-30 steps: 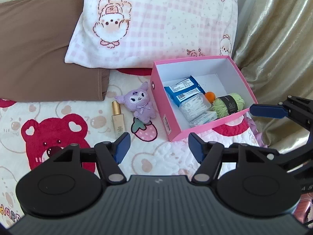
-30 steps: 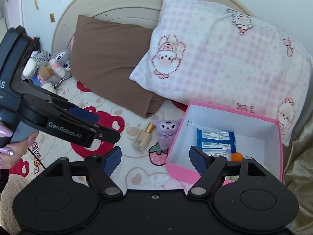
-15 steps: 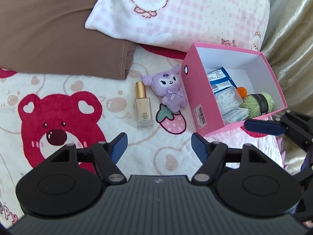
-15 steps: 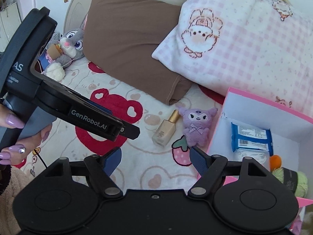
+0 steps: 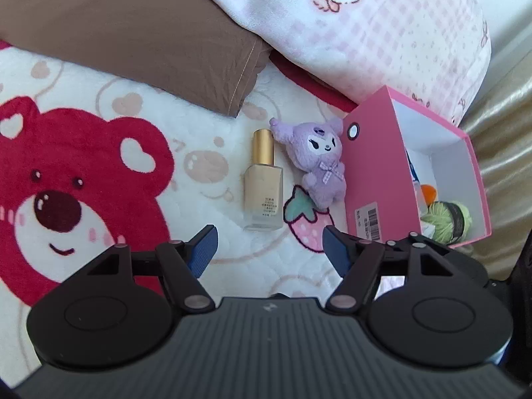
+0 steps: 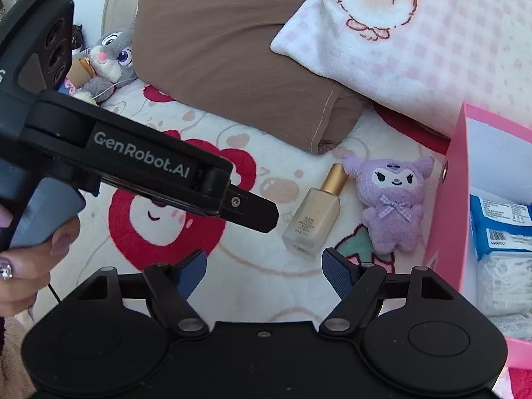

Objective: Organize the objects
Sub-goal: 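Withdraw the left tool and move it toward the gold-capped foundation bottle, then grasp the foundation bottle with the left gripper and lift it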

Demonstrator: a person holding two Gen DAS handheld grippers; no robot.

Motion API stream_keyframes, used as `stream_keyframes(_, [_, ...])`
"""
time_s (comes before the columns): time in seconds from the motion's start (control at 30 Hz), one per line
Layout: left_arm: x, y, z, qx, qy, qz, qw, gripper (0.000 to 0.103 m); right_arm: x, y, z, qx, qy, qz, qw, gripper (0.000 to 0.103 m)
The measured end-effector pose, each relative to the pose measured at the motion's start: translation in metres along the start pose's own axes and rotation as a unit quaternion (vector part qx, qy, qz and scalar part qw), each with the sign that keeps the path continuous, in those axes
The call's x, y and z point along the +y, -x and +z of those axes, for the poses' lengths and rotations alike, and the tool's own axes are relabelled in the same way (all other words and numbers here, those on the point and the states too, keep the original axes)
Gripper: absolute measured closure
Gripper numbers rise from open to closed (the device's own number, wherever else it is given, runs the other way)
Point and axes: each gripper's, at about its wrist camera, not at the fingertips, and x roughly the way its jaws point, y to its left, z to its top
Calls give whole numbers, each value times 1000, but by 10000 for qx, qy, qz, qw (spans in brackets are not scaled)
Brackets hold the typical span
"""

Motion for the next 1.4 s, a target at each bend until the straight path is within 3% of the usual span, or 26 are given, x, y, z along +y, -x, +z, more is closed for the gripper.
stream_keyframes(0.1, [13,-19,-3,-74,235,-213,9995,35,-5,-20,-6,-110,76,-148,9998,23])
stream_keyframes(0.27, [21,-41,-5,-303,195,-288,9989,40,-7,-45,-14,-189,341,-401,9984,23])
stream_keyframes(0.37, [20,-54,-8,-429,84,-309,9986,58,-10,-55,-16,-261,341,-383,9983,24])
stream_keyframes(0.43, [17,-65,-9,-420,-8,-231,9988,71,-12,-62,-17,-290,380,-390,9981,38])
stream_keyframes(0.47, [16,-69,-10,-463,-52,-210,9987,74,-12,-66,-17,-301,413,-414,9978,42])
stream_keyframes(0.63, [13,-70,-12,-580,-126,-185,9981,77,-19,-73,-19,-346,281,-612,9971,55])
stream_keyframes(0.93, [28,-59,-23,97,671,-643,9956,78,-19,-49,-36,-100,-45,-308,9995,56])
stream_keyframes(1.0, [32,-53,-30,312,962,-570,9932,79,-18,-44,-41,70,-191,-108,9997,56])
stream_keyframes(1.2, [31,-52,-37,175,896,-423,9949,79,-15,-44,-51,198,-82,36,9998,58])
stream_keyframes(1.4, [38,-62,-36,227,1074,-609,9921,73,-10,-49,-54,180,33,-96,9998,52])
